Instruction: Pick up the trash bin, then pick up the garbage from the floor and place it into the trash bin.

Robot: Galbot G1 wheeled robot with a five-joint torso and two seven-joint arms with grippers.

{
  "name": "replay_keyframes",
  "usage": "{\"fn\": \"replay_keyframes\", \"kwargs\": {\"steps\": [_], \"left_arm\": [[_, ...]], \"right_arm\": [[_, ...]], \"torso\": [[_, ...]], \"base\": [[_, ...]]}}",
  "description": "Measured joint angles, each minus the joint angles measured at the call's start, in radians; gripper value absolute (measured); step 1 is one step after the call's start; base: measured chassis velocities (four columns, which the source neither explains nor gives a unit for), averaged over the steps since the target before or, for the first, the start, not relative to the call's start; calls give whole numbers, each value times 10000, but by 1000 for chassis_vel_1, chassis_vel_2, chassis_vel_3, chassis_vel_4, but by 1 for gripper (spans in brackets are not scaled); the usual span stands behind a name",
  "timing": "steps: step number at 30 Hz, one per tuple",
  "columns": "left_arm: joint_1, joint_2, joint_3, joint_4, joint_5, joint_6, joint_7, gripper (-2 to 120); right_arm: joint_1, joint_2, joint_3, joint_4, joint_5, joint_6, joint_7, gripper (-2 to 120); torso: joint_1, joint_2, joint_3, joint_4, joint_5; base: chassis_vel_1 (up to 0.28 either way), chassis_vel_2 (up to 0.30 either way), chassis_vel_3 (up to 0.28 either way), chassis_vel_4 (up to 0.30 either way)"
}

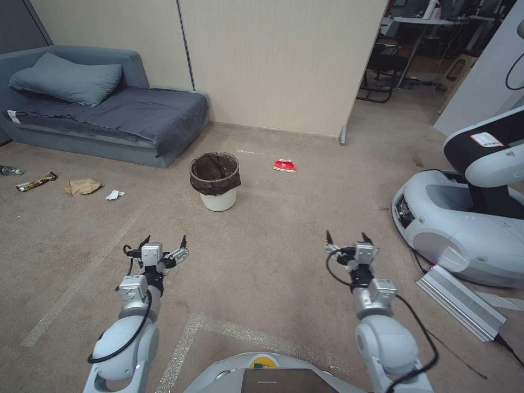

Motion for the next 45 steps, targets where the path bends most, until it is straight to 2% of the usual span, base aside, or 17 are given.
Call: {"fn": "replay_keyframes", "kwargs": {"steps": [1,4,5,7,10,13,15,17,35,45], "left_arm": [[0,0,0,0,0,0,0,100],[336,102,-401,-855,-337,1145,-179,100],[336,102,-401,-855,-337,1145,-179,100],[480,149,-574,-1242,-486,1638,-262,100],[516,158,-618,-1358,-562,1824,-298,100],[639,199,-820,-1815,-928,2532,-528,100],[650,202,-836,-1852,-959,2592,-548,100],[717,221,-957,-2050,-1165,2995,-670,100],[705,198,-914,-2041,-1104,3011,-709,100],[699,217,-913,-1995,-1070,2990,-711,100]], "right_arm": [[0,0,0,0,0,0,0,100],[-123,-23,92,360,157,-334,179,100],[-123,-23,92,360,157,-334,179,100],[-131,-19,103,370,156,-338,176,100],[-141,-12,112,369,154,-307,148,100],[-145,-9,140,328,113,-153,-14,100],[-145,-8,141,327,111,-149,-18,100],[-139,-8,153,298,62,-104,-85,100],[-71,0,139,202,47,-59,-101,100],[-35,-3,123,174,45,-54,-131,100]], "torso": [[0,0,0,0,0],[0,0,0,4,2],[0,0,0,4,2],[0,0,0,7,4],[0,0,0,2,-4],[0,0,0,2,0],[0,0,0,2,0],[0,0,0,5,-1],[0,0,0,2,1],[1,0,3,4,1]], "base": [[0,0,0,0],[0,0,0,0],[0,0,0,0],[0,0,0,0],[0,0,0,0],[0,0,0,0],[0,0,0,0],[0,0,0,0],[0,0,0,0],[-116,118,119,-109]]}}
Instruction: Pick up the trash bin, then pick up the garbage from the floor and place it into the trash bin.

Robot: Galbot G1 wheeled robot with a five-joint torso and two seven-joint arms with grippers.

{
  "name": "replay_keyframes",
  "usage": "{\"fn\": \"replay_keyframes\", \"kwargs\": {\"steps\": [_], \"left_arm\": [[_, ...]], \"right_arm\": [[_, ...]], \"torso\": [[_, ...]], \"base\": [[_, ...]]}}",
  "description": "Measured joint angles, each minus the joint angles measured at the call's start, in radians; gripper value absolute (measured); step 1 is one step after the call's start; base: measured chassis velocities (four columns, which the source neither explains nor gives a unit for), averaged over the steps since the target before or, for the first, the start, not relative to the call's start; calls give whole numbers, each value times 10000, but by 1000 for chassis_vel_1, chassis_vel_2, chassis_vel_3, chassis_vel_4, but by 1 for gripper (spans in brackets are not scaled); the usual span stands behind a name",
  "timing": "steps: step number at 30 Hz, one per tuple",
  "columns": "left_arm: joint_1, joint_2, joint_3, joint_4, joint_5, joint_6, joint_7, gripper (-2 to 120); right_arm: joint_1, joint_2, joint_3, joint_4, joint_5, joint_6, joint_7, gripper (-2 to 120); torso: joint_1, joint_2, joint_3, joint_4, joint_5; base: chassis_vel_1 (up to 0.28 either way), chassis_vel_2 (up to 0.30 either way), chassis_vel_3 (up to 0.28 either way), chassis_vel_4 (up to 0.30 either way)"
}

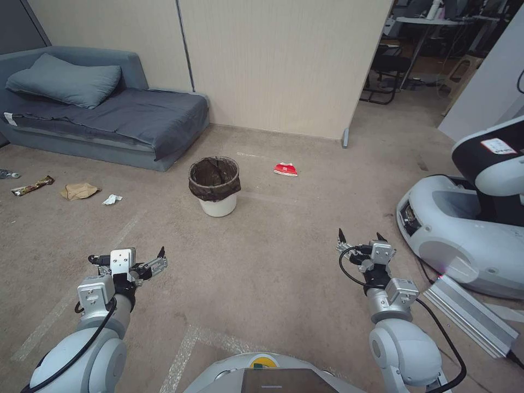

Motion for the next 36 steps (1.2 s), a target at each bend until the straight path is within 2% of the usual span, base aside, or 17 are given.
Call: {"fn": "replay_keyframes", "kwargs": {"steps": [16,36], "left_arm": [[-20,16,3,101,53,-14,15,100],[-4,-1,8,142,76,-13,49,100]], "right_arm": [[16,3,-4,-53,-23,61,-100,100],[2,13,0,-75,-33,70,-114,100]], "torso": [[-1,1,-2,-1,0],[0,0,-2,-2,0]], "base": [[-143,136,123,-131],[-183,188,188,-191]]}}
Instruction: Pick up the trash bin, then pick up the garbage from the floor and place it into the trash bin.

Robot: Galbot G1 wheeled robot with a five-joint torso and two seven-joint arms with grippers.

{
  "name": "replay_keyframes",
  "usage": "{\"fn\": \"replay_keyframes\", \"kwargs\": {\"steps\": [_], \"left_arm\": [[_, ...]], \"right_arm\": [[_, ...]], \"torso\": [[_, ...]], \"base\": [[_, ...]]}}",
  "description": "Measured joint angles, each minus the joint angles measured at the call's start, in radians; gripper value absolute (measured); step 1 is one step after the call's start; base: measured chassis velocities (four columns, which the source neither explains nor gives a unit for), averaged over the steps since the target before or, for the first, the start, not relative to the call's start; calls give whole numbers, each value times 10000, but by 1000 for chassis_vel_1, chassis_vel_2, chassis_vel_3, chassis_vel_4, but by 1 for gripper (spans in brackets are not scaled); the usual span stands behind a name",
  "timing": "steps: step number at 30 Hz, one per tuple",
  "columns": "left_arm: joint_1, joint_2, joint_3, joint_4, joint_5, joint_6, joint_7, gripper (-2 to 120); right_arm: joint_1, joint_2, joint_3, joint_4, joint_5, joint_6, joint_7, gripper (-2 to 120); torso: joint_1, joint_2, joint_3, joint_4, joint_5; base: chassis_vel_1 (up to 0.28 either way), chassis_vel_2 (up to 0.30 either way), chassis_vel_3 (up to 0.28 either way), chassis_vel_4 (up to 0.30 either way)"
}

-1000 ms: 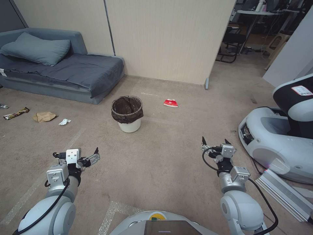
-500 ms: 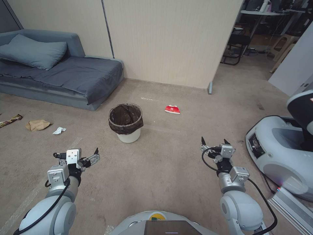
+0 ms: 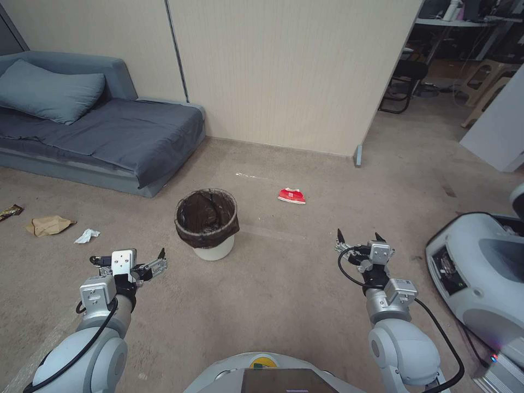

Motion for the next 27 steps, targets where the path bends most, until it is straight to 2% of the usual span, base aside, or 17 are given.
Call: {"fn": "replay_keyframes", "kwargs": {"steps": [19,23,27], "left_arm": [[-12,-22,23,73,63,-29,26,100],[-83,-27,17,152,46,-65,-28,100],[-250,165,1,37,-30,212,87,100]], "right_arm": [[50,20,-14,-68,20,-1,68,100],[87,35,-22,-135,41,356,-26,100],[120,1,-5,-180,-21,393,-39,100]], "torso": [[-1,0,0,3,1],[0,0,0,4,0],[1,-1,3,0,-2]], "base": [[-180,184,188,-191],[-176,181,165,-159],[-74,85,90,-102]]}}
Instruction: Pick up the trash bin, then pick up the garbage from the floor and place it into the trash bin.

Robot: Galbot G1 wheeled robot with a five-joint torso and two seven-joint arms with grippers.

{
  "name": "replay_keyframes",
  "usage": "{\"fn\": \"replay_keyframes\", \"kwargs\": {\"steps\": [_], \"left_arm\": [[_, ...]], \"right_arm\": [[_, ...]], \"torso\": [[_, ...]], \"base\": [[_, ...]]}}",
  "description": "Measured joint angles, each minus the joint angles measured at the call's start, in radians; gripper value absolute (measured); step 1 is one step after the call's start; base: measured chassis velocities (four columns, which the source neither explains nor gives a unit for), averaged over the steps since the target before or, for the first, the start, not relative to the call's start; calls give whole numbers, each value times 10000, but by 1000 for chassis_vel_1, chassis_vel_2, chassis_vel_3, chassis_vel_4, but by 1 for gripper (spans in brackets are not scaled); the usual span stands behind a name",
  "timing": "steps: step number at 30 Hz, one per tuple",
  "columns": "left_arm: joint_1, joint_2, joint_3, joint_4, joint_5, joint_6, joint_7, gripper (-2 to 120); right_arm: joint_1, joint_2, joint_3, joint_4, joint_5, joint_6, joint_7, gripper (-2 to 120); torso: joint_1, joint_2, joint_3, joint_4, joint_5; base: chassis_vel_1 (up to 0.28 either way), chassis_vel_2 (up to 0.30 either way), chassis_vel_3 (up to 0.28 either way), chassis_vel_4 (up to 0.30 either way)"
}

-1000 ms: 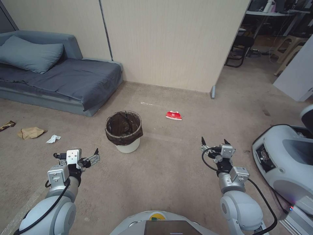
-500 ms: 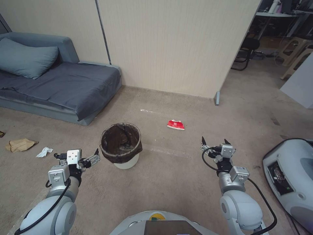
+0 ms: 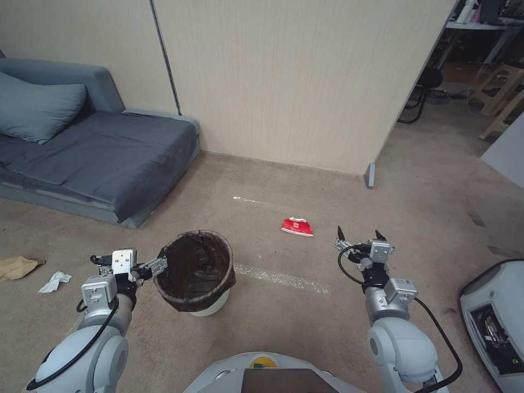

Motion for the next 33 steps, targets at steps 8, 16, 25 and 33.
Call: {"fn": "replay_keyframes", "kwargs": {"steps": [8,16,25,33], "left_arm": [[-440,862,0,174,-507,133,190,100],[-1020,1447,299,1047,-1017,140,389,100],[-1548,1902,423,2404,-1374,145,293,100],[-1745,1732,504,3361,-1616,163,139,100]], "right_arm": [[-59,-1,5,-109,-37,3,25,100],[-147,42,11,-148,-124,13,100,100],[-236,94,-2,-150,-175,76,135,100],[-234,141,-89,-181,-245,97,151,100]], "torso": [[-2,1,-4,0,1],[-1,1,-3,1,0],[-1,1,-3,1,0],[-1,1,-3,2,1]], "base": [[0,0,0,0],[0,0,0,0],[0,0,0,0],[0,0,0,0]]}}
